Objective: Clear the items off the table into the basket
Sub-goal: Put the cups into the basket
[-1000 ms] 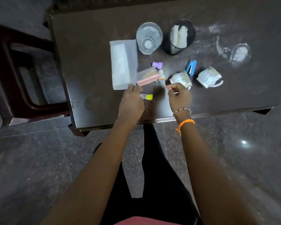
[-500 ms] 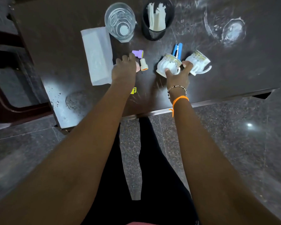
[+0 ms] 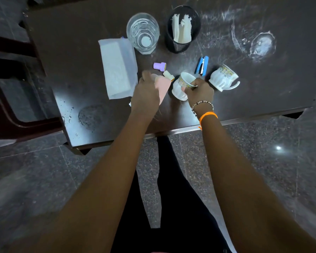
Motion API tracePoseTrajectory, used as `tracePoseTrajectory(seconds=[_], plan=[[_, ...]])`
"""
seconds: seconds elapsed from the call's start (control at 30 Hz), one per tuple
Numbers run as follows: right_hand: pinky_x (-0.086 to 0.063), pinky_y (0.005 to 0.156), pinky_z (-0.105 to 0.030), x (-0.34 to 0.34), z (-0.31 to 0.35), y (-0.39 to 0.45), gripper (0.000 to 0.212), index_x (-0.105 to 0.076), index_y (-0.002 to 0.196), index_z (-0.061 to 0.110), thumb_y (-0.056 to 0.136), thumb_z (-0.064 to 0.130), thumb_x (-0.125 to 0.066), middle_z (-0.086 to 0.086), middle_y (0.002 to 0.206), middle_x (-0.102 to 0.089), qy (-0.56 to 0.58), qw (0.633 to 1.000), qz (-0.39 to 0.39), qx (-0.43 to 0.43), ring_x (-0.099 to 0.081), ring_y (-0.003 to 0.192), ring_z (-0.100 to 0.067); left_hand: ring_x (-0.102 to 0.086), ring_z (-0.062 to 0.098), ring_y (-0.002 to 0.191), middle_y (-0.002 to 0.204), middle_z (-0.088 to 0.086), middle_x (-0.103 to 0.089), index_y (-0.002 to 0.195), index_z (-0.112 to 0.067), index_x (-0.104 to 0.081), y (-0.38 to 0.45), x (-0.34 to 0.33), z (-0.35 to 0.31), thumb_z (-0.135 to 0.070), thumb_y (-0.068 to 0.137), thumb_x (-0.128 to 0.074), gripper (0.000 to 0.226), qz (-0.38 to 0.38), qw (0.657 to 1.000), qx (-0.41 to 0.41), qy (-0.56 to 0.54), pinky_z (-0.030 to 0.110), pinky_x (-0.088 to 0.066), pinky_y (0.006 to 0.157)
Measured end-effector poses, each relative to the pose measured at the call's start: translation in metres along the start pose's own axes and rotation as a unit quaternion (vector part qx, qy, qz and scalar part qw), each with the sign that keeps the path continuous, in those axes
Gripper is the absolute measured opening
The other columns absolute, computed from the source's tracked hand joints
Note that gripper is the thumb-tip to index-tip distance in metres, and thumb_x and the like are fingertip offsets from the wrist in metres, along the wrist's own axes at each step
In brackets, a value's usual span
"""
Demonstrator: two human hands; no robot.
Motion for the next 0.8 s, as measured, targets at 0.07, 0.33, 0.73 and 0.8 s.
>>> tracePoseTrajectory(seconds=[0.07,0.33,0.73,0.8], plan=[[-0.036,0.072,-0.029,0.001,0.009,-0.012,0.019,-0.058,0.091,0.006,0.084,0.023,-0.063,-0.019,0.100,-0.068,-0.002,1.000,-0.019,0.025,-0.059,0.097,-0.033,-0.056,0.038,0.104,0.115,0.021,-0.059,0.117,-0.004,-0.038,-0.009,0.010,0.011,-0.007,0.089,-0.048,0.030,-0.021,0.994,0.046,-0.100,0.038,-0.043,0.079],[-0.023,0.056,-0.020,-0.007,0.090,-0.079,0.020,-0.057,0.087,-0.001,0.083,0.018,-0.063,0.001,0.057,-0.045,-0.020,0.974,-0.012,0.223,-0.045,0.066,-0.021,-0.056,0.011,0.075,0.093,0.001,-0.057,0.099,-0.016,-0.041,-0.051,0.055,0.091,-0.022,0.093,-0.050,0.013,-0.087,0.886,0.211,-0.404,0.024,-0.045,0.053],[-0.037,0.058,-0.021,-0.171,0.250,-0.205,0.014,-0.059,0.090,0.004,0.081,0.013,-0.065,0.006,0.057,-0.047,-0.049,0.892,0.214,0.394,-0.042,0.051,-0.003,-0.055,-0.006,0.059,0.074,-0.010,-0.056,0.099,-0.011,-0.054,-0.142,0.220,0.284,-0.012,0.093,-0.050,0.008,-0.338,0.797,0.281,-0.414,0.010,-0.043,0.051],[-0.036,0.058,-0.019,-0.198,0.272,-0.223,0.014,-0.060,0.091,0.005,0.080,0.011,-0.065,0.013,0.055,-0.043,-0.050,0.883,0.221,0.411,-0.041,0.049,-0.002,-0.054,0.001,0.066,0.081,-0.003,-0.060,0.106,-0.005,-0.058,-0.151,0.243,0.310,-0.015,0.093,-0.050,0.018,-0.360,0.795,0.290,-0.393,0.012,-0.043,0.058]])
Point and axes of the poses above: each hand's wrist, its own y-axis towards the middle knuckle, its own x-axis out of the back of the hand, z = x × y, the point moved 5 cm from there along y, towards the middle knuckle
